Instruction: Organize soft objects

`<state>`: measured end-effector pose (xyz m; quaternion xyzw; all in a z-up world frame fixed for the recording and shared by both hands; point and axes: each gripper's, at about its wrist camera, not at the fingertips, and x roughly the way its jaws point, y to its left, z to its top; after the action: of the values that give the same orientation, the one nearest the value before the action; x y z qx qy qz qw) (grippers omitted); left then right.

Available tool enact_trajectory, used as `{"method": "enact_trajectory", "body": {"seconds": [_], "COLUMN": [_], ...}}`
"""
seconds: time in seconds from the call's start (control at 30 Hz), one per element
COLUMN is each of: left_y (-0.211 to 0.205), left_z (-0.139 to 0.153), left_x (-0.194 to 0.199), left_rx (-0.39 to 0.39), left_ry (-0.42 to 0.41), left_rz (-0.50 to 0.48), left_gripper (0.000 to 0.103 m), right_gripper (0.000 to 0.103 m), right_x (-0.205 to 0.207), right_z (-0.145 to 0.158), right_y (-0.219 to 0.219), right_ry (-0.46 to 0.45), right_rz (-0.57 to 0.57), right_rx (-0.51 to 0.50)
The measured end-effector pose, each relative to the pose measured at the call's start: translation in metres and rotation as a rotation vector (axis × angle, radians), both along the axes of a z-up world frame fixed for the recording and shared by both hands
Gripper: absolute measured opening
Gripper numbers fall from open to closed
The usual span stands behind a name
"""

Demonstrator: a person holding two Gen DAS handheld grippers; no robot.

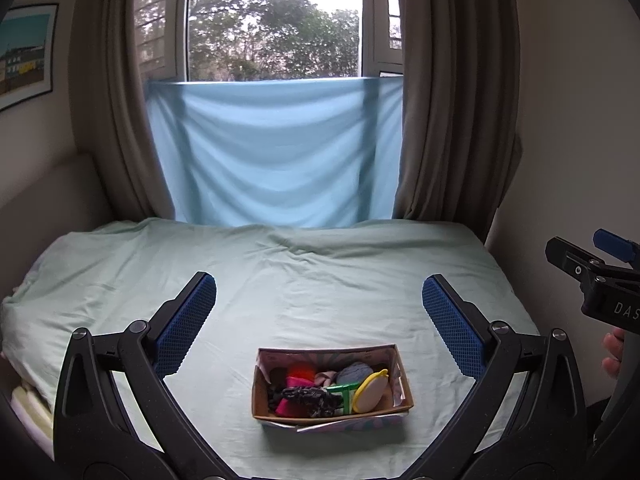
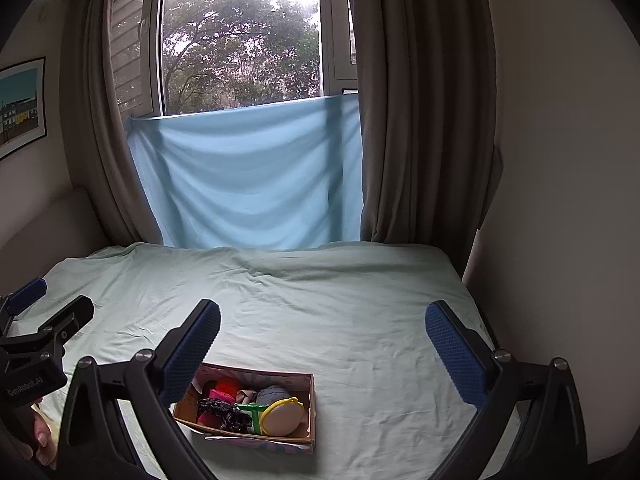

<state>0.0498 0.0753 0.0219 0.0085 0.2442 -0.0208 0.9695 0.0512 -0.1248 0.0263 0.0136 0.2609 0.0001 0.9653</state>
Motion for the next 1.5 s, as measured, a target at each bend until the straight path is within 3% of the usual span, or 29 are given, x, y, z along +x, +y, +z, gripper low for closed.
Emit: {"method": "enact_trajectory", "body": {"seconds": [1.27, 1.5], "left_y": [-0.009, -0.021], "left_z": [0.000, 0.003], "left_x": [0.003, -0.002], "left_rx": [0.027, 0.092], "left_ry": [-0.033, -0.078], "left_rz": [-0.027, -0.025], "left_gripper": [0.103, 0.103], "right_gripper": [0.102, 0.102], "right_x": [0.008, 0.009], "right_z": [0.001, 0.000], "right_y": [0.005, 0.004], "right_ry": [-0.003, 0.004], "right_rz": [-0.016, -0.019], "right_rx": [0.004, 0.011]}}
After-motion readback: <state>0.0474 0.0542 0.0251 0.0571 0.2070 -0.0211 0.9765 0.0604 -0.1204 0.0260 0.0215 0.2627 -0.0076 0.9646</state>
